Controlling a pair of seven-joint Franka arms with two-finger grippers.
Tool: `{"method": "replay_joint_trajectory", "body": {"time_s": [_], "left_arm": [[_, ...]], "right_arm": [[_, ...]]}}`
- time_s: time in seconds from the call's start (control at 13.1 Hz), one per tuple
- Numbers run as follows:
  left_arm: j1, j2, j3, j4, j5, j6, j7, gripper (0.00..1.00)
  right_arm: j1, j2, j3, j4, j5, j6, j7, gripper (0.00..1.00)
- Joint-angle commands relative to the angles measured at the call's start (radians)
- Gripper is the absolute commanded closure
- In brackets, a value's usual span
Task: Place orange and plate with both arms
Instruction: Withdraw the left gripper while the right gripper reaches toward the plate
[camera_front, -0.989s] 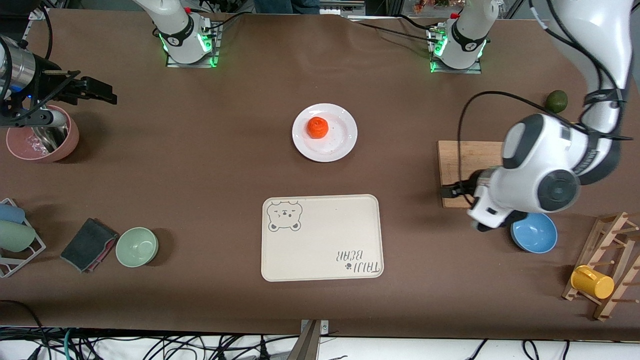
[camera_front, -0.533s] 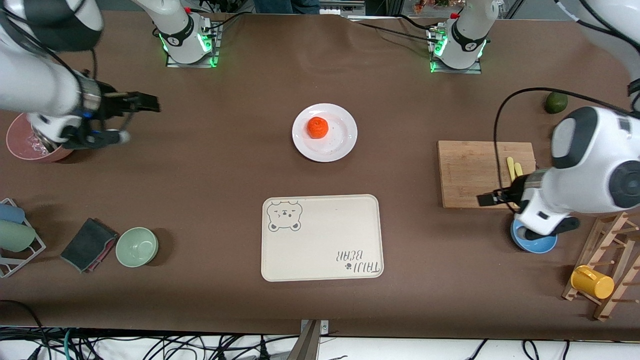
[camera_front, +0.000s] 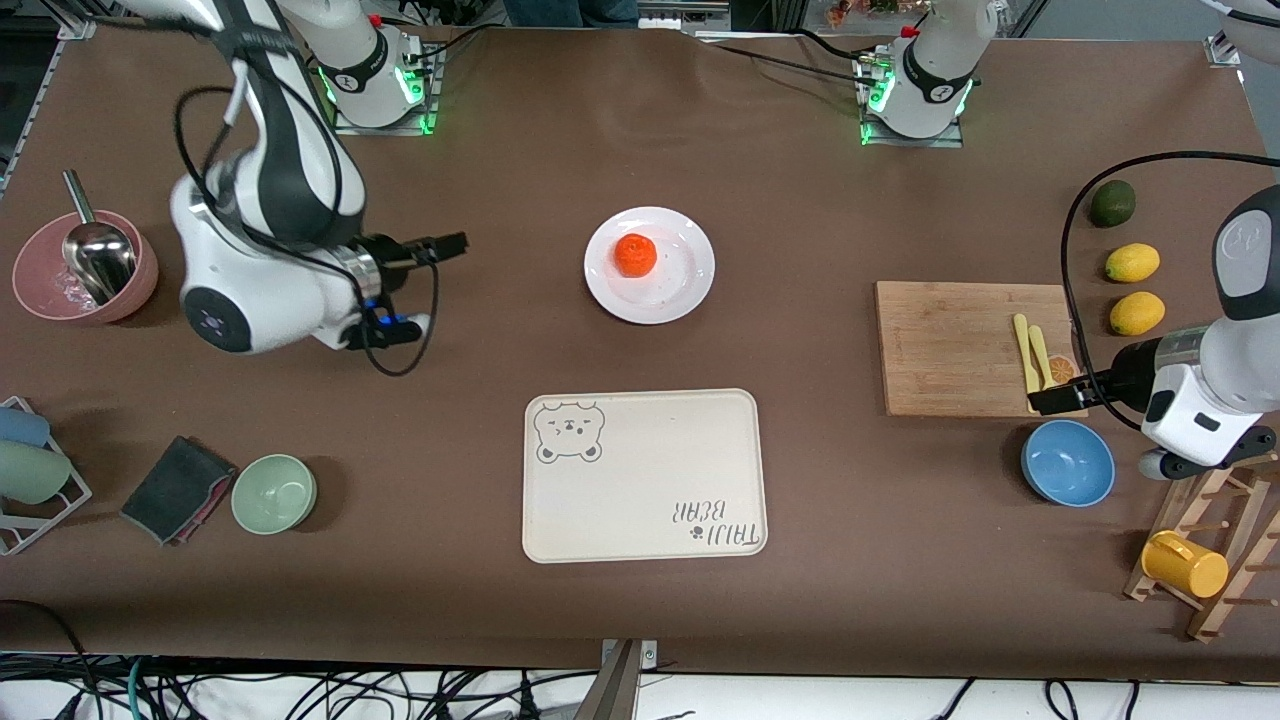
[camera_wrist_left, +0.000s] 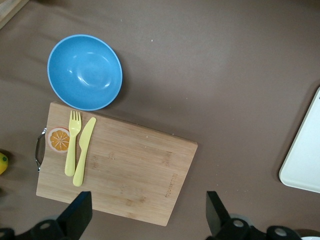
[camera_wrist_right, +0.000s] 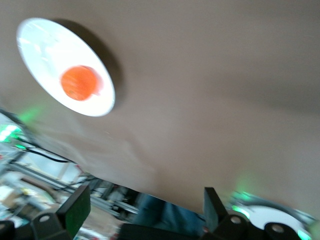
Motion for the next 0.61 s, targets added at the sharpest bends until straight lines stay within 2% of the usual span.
{"method": "replay_joint_trajectory", "body": {"time_s": [0.0,0.15,0.23,0.3,0.53], "left_arm": [[0.037,-0.036,-0.023,-0.010,-0.032,-0.029,0.034,0.00],[0.043,-0.051,-0.018,-0.014,-0.040,-0.043,0.042,0.00],[0.024,-0.085,0.004,-0.024,-0.043,-0.048,0.059,0.00],[-0.031,-0.114,0.067,-0.057,-0.048,-0.042,0.071,0.00],[-0.201,-0.230,0.308,-0.154,-0.156,-0.041,0.200,0.00]], "right_arm": [[0.031,0.015,0.028,-0.083,0.108,0.158,-0.053,0.00],[0.034,0.019,0.071,-0.172,0.197,0.318,-0.133,0.00],[0.044,0.034,0.087,-0.194,0.215,0.380,-0.149,0.00],[0.044,0.059,0.101,-0.203,0.225,0.433,-0.184,0.00],[0.044,0.132,0.198,-0.258,0.377,0.674,-0.329,0.00]]}}
